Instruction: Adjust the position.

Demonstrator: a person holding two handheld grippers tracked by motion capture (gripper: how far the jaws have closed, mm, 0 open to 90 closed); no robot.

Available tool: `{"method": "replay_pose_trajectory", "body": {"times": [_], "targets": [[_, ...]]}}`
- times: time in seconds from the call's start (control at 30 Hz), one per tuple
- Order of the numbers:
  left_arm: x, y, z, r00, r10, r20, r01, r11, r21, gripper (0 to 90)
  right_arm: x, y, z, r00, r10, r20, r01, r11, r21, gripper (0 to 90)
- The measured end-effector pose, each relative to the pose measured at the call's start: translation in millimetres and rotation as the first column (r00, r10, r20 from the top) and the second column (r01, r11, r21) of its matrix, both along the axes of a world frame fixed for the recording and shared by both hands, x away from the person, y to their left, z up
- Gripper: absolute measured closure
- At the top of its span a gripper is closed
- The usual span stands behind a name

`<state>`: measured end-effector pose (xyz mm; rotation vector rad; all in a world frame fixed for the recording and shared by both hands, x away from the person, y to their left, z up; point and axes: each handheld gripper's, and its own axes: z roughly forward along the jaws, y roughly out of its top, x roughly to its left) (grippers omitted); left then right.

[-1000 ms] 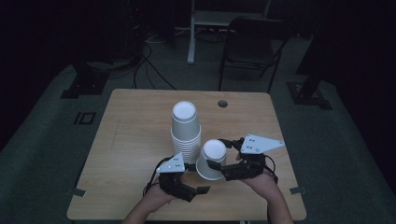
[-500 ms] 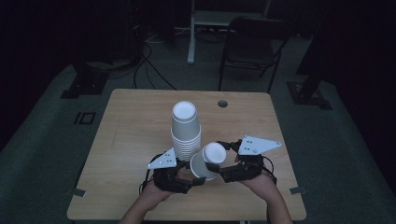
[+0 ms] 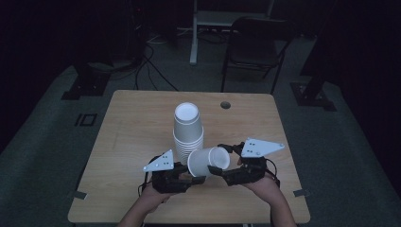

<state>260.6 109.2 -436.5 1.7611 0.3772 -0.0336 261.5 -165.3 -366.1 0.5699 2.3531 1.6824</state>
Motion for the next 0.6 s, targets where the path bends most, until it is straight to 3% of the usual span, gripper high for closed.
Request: {"method": "replay_pose_trajectory", "body": {"times": [0.27, 0.6], "targets": [[-1.3, 6.1, -1.7, 0.9978, -0.054, 0.038, 0.056, 0.9973, -0.049, 73.1, -0.7, 0.1, 1.6, 0.9998, 0.021, -0.005, -0.021, 0.9998, 0.005, 23.9], [-2.3, 10.1, -2.3, 0.9961, -0.059, 0.066, 0.062, 0.9968, -0.05, 76.3, 0.6, 1.2, -1.4, 0.9991, 0.036, -0.023, -0.036, 0.9993, 0.006, 23.7]]}}
